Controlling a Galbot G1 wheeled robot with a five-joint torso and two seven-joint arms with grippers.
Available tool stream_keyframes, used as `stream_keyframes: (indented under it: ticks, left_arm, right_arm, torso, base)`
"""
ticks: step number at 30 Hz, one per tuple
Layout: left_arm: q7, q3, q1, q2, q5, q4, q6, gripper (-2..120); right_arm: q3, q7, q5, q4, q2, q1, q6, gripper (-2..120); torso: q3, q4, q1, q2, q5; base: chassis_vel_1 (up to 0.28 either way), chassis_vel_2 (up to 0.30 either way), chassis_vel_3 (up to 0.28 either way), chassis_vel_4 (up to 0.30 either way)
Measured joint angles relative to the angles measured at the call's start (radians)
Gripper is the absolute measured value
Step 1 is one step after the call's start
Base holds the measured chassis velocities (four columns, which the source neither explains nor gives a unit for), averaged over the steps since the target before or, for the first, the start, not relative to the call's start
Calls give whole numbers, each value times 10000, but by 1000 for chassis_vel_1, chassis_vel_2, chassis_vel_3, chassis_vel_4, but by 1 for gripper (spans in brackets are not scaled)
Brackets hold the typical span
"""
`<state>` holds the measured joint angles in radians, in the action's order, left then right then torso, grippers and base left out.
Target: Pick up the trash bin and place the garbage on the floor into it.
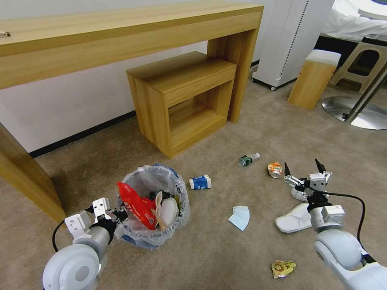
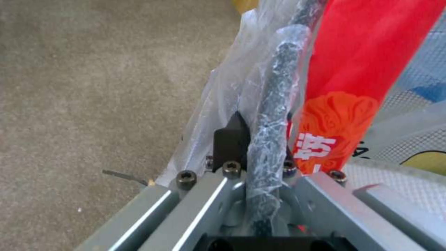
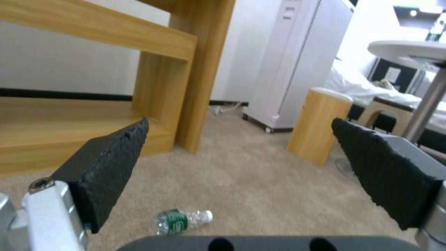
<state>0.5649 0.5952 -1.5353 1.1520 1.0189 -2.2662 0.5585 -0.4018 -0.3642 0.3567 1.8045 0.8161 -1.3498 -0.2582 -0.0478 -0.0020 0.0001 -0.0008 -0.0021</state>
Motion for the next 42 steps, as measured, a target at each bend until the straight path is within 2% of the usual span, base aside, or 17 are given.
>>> stream_keyframes:
  ticks: [13, 18, 21, 23, 24, 28, 29, 36, 42]
  left_arm:
    - [240, 124, 52, 52, 128, 35, -10, 0]
    - [242, 59, 118, 34, 134, 163, -11, 0]
    - [238, 16, 145, 23, 130, 253, -13, 0]
    - [212, -38, 173, 17, 129, 328, -16, 0]
    - [212, -38, 173, 17, 129, 328, -16, 0]
    - [156, -127, 203, -2, 91, 450, -29, 0]
    - [156, -127, 203, -2, 91, 450, -29, 0]
    - [41, -156, 257, -83, 59, 656, -91, 0]
    - [-19, -150, 256, -75, 44, 773, -137, 0]
  right_arm:
    - [158, 35, -88, -215, -71, 9, -225, 100]
    - [-97, 119, 144, -103, -430, -402, -75, 100]
    - [-453, 754, 200, -128, -815, -802, -175, 100]
    - [-932, 1719, 45, -284, -1310, -1311, -675, 100]
    - [-932, 1719, 45, -284, -1310, -1311, -675, 100]
    - [-1701, 3343, -764, -730, -1923, -2088, -2017, 100]
    - [-1701, 3343, -764, -730, -1923, -2088, -2017, 100]
    - [-2395, 5011, -2065, -1496, -2684, -2978, -3923, 100]
    - [-2499, 5873, -2973, -2032, -2905, -2993, -4778, 100]
  torso:
    - [0, 0, 0, 0, 1]
    - [0, -1, 0, 0, 1]
    - [0, 0, 0, 0, 3]
    - [0, -1, 0, 0, 0]
    - [0, -1, 0, 0, 0]
    - [0, -1, 0, 1, 1]
    - [0, -1, 0, 1, 1]
    - [1, -2, 0, 0, 2]
    - [1, -1, 0, 0, 2]
  base:
    - [0, 0, 0, 0]
    - [0, 0, 0, 0]
    - [0, 0, 0, 0]
    - [0, 0, 0, 0]
    - [0, 0, 0, 0]
    - [0, 0, 0, 0]
    - [0, 0, 0, 0]
    - [0, 0, 0, 0]
    - [0, 0, 0, 0]
